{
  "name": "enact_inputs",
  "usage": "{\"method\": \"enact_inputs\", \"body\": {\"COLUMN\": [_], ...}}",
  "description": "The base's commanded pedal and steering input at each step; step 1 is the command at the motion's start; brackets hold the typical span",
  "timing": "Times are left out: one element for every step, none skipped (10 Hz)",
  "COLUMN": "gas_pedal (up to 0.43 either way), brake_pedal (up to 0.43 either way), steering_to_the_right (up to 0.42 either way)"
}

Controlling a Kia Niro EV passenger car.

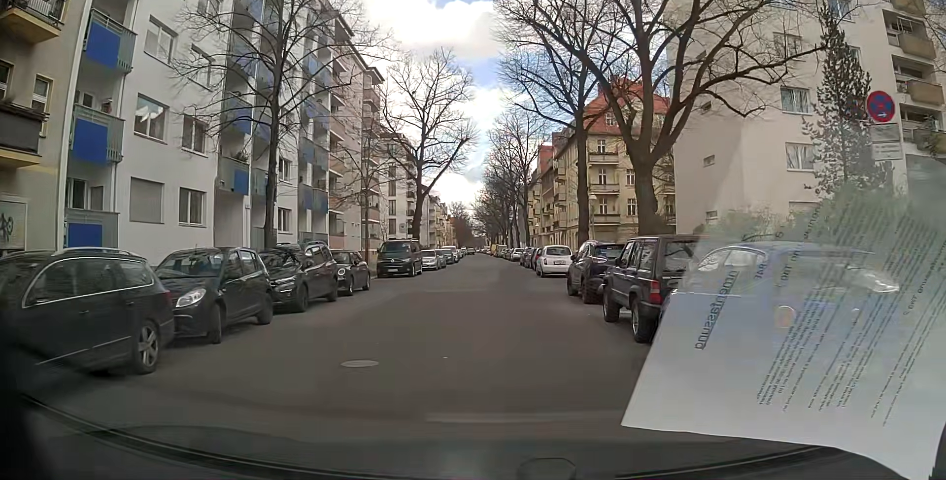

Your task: Follow the waypoints while adhering to traffic rules and regulations

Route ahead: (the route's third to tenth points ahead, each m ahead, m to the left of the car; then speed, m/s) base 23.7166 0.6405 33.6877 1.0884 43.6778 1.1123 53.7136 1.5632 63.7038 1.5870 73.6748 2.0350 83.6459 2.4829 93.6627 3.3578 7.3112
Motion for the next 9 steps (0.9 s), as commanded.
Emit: {"method": "enact_inputs", "body": {"gas_pedal": [0.000, 0.000, 0.000, 0.000, 0.008, 0.020, 0.039, 0.059, 0.067], "brake_pedal": [0.030, 0.030, 0.030, 0.030, 0.030, 0.030, 0.030, 0.030, 0.030], "steering_to_the_right": [-0.004, -0.003, -0.003, -0.003, -0.002, -0.001, -0.001, 0.000, 0.000]}}
